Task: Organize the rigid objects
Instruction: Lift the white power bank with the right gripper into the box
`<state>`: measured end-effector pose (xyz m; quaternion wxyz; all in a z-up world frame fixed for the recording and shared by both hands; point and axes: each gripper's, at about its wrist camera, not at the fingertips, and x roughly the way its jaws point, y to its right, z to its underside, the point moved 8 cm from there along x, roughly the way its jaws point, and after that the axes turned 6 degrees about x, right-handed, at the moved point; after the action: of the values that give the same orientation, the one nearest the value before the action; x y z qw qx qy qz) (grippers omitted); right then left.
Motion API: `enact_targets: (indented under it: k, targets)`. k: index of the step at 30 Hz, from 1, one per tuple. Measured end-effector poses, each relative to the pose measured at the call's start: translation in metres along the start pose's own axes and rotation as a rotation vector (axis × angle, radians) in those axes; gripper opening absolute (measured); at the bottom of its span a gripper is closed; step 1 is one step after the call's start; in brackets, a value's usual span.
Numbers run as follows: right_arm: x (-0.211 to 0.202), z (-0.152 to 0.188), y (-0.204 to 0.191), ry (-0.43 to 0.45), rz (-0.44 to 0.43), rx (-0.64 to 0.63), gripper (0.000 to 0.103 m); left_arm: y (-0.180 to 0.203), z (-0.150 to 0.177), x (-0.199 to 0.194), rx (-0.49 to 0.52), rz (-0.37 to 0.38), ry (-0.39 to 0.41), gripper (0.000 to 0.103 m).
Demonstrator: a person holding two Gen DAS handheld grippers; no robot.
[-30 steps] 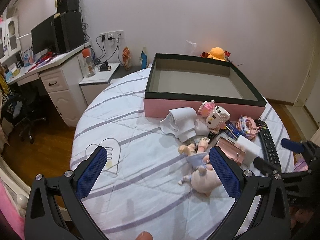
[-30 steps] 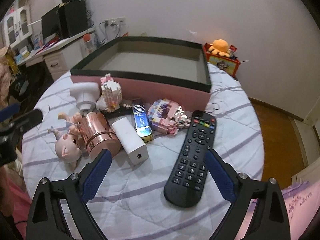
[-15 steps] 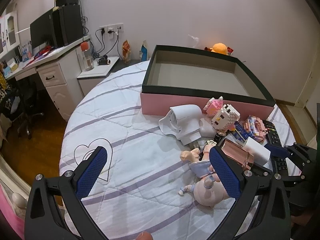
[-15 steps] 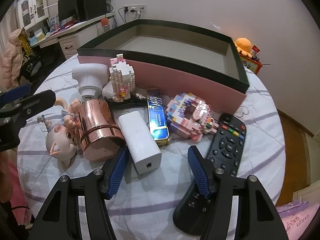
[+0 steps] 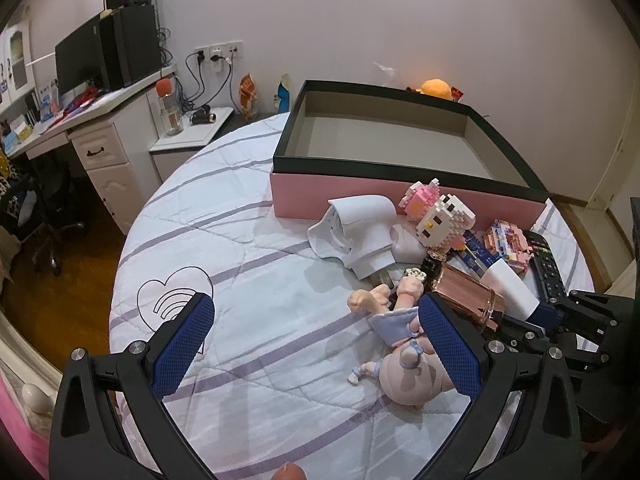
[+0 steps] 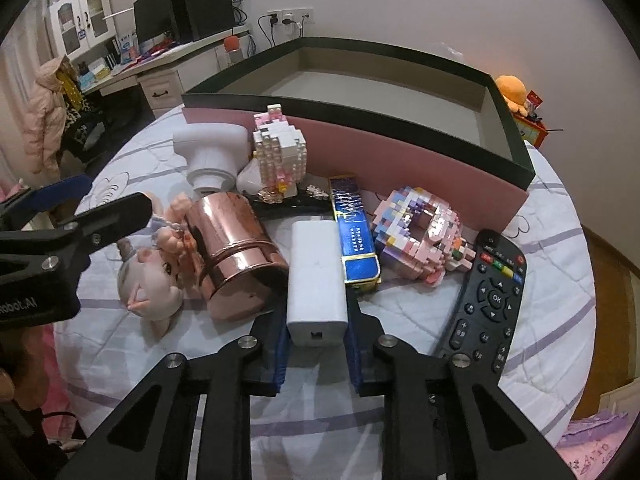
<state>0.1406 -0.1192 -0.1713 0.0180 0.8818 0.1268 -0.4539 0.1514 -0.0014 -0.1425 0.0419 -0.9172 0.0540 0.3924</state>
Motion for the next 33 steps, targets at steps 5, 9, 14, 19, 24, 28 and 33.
enact_targets:
  k: [5, 9, 14, 19, 24, 28, 33]
  targets:
    - [-0.013, 0.003, 0.0, 0.03, -0.013, 0.036, 0.023, 0.003, 0.003, -0.003, -0.002, 0.002, -0.003, 0.103]
    - [-0.025, 0.003, 0.004, 0.048, -0.009, 0.049, 0.023, 0.005, 0.002, -0.009, -0.002, 0.006, 0.001, 0.103]
    - [-0.043, -0.002, 0.008, 0.081, -0.004, 0.079, 0.023, 0.004, -0.002, -0.02, -0.012, 0.005, 0.003, 0.103]
    - [-0.063, -0.014, 0.013, 0.122, -0.004, 0.112, 0.023, -0.001, -0.018, -0.029, -0.021, 0.003, 0.009, 0.103]
    - [-0.074, -0.041, 0.015, 0.154, -0.004, 0.123, 0.023, -0.005, -0.046, -0.031, -0.029, -0.003, 0.018, 0.103]
    - [-0.079, -0.074, 0.023, 0.178, -0.001, 0.13, 0.023, -0.009, -0.076, -0.029, -0.031, -0.006, 0.025, 0.103]
    - [-0.07, -0.115, 0.039, 0.199, 0.022, 0.152, 0.023, -0.015, -0.115, -0.015, -0.032, -0.01, 0.034, 0.103]
